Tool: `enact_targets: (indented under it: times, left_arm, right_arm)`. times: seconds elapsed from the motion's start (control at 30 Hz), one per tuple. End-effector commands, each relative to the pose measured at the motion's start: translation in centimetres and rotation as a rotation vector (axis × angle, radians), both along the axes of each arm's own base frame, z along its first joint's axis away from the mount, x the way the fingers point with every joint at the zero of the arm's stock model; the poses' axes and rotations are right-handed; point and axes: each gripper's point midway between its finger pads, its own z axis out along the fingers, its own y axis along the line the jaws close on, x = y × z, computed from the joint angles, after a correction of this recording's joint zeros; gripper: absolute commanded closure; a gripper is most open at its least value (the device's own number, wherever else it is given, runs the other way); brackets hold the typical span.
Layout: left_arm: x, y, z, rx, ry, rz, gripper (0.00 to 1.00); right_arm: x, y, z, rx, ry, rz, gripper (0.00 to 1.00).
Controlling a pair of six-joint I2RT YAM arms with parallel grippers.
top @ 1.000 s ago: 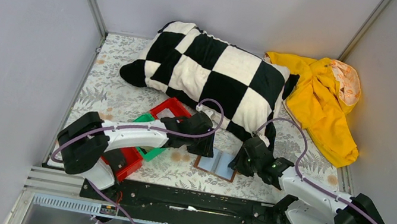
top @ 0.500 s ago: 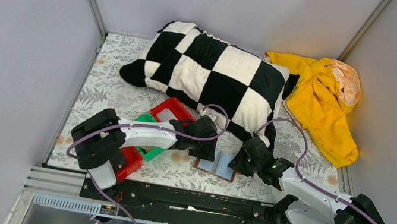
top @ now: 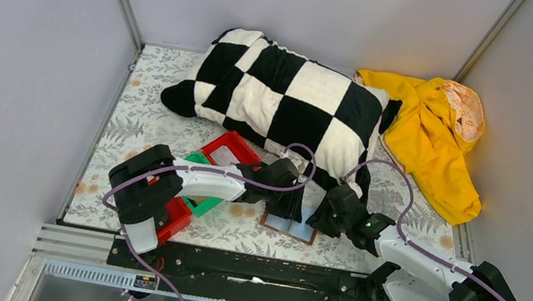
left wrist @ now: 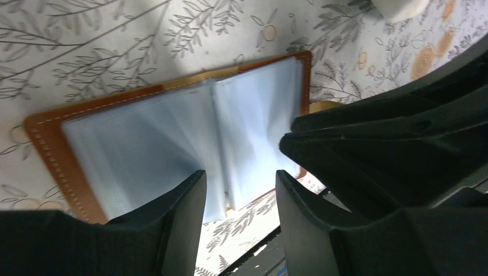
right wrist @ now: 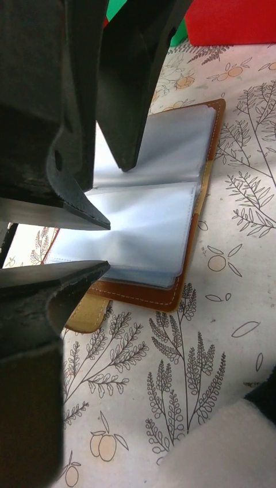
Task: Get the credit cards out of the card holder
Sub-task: Remove the credit card from the card holder.
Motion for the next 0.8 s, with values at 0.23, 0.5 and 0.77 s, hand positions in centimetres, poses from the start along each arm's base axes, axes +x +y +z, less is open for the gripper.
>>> enact_targets:
  times: [0.23, 0.5, 0.77]
  left_arm:
    - [0.5, -1.5, 5.9, -0.176, -0.112, 0.018, 0.46]
    - [2.2, 3.2, 3.5, 0.111, -0.162, 0.123, 0.39]
    - [2.1, 3.6, 0.6, 0.170, -0.126, 0.148, 0.39]
  right_arm:
    - [-0.9, -1.6, -1.2, -0.057, 0.020, -0.022, 0.66]
    - [-0.9, -1.4, -1.3, -0.051, 0.021, -0.021, 0.66]
    - [-0.8, -1.4, -1.1, -0.049, 0.016, -0.022, 0.66]
